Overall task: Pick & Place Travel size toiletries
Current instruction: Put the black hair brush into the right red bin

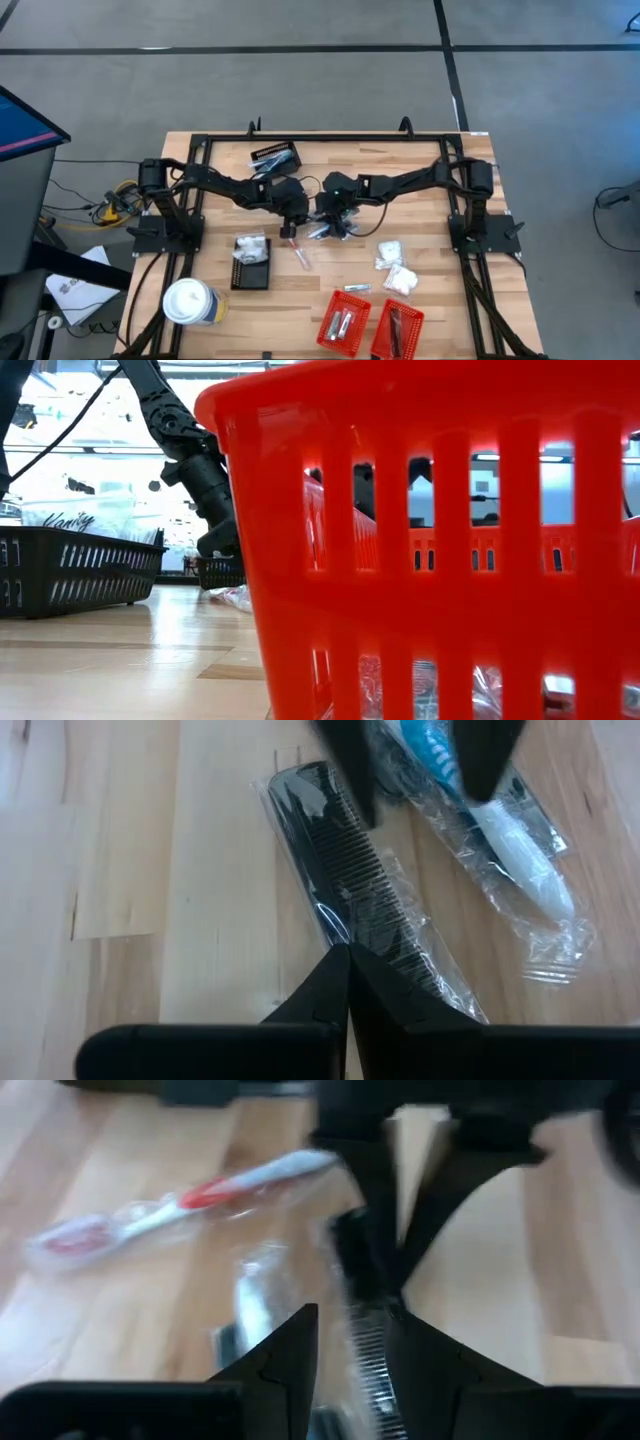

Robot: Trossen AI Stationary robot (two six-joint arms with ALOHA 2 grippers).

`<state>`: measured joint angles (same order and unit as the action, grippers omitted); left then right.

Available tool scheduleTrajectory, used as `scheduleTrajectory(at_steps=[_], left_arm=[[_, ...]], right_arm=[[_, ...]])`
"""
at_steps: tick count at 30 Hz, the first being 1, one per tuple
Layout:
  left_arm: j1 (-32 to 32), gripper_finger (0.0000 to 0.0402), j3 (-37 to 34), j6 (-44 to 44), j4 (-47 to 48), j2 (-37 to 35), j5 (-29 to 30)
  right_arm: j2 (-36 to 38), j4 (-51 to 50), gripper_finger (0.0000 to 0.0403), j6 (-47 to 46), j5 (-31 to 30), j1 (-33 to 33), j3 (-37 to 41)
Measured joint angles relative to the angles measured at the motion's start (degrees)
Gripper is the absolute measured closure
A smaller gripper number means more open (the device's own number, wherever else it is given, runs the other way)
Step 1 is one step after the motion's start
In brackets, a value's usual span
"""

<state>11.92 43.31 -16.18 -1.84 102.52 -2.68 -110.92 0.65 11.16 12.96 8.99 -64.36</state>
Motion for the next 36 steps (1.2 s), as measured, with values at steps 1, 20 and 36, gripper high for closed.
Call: scheduleTrajectory(at_steps=[1, 20, 36], left_arm=[[0.0, 0.04, 0.0, 0.08, -0.05, 0.0, -0.1], [-1.76, 0.04, -0.46, 3.33, -0.39, -3.72, 2.32], [-3.54, 0.04, -0.33, 2.96, -3.9, -3.89, 4.33]], right_arm=[[-0.04, -0.83, 0.0294, -0.02, -0.9, 0.0, -0.57], [-0.08, -4.75, 0.0294, -0.02, -2.54, 0.0, -1.57], [-0.08, -4.73, 0.0294, -0.02, -2.54, 0.02, -1.57]])
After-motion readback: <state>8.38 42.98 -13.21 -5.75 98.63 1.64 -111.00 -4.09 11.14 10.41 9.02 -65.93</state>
